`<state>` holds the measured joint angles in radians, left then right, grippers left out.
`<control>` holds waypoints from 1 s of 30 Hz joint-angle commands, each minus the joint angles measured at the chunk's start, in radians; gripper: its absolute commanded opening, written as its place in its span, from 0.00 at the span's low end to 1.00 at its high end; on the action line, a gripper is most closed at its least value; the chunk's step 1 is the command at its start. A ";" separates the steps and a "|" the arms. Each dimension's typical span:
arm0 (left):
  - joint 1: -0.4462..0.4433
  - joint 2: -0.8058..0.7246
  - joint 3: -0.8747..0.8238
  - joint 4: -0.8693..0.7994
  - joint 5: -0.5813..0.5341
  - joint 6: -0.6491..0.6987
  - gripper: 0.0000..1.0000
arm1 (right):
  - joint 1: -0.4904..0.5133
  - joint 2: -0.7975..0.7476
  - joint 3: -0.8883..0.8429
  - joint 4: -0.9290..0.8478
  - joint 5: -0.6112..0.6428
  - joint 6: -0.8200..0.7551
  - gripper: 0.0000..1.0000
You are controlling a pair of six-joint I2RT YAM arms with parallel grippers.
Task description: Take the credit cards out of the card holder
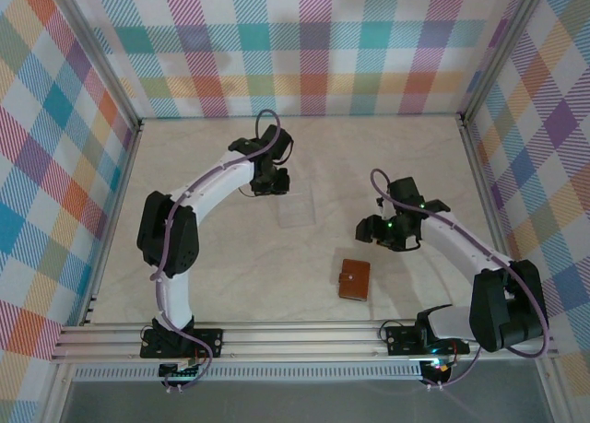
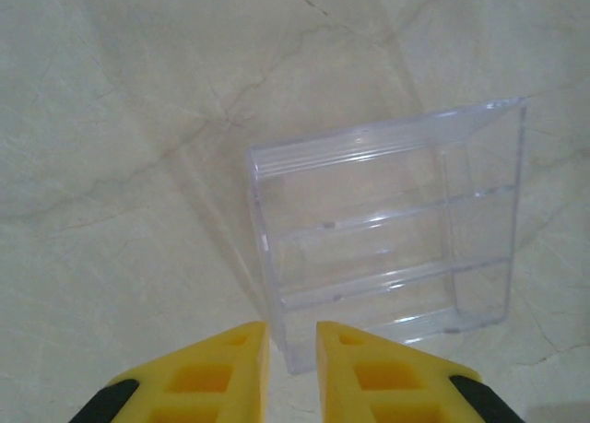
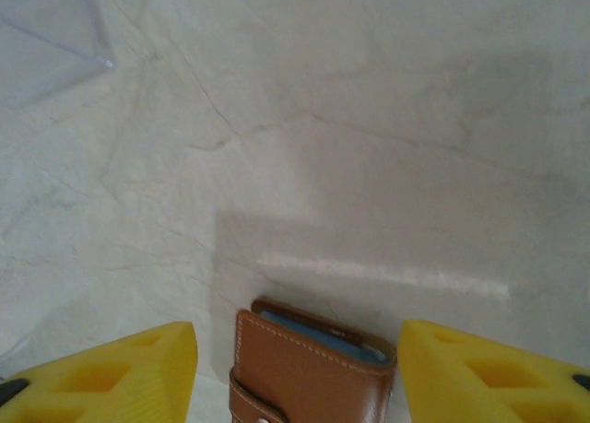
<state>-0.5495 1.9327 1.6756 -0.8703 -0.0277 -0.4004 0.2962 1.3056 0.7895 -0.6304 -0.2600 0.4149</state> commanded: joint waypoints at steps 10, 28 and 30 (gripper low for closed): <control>-0.087 -0.095 -0.116 0.030 0.014 -0.038 0.21 | 0.028 -0.083 -0.206 0.052 -0.067 0.097 0.47; -0.207 -0.122 -0.231 0.125 0.054 -0.105 0.21 | 0.056 -0.078 -0.292 0.154 -0.108 0.162 0.25; -0.209 -0.119 -0.239 0.138 0.084 -0.110 0.21 | 0.061 -0.080 -0.288 0.155 -0.107 0.170 0.21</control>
<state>-0.7471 1.8481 1.4597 -0.7563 0.0143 -0.4866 0.3443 1.2285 0.5098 -0.4866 -0.3527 0.5644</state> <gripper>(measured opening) 0.212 0.232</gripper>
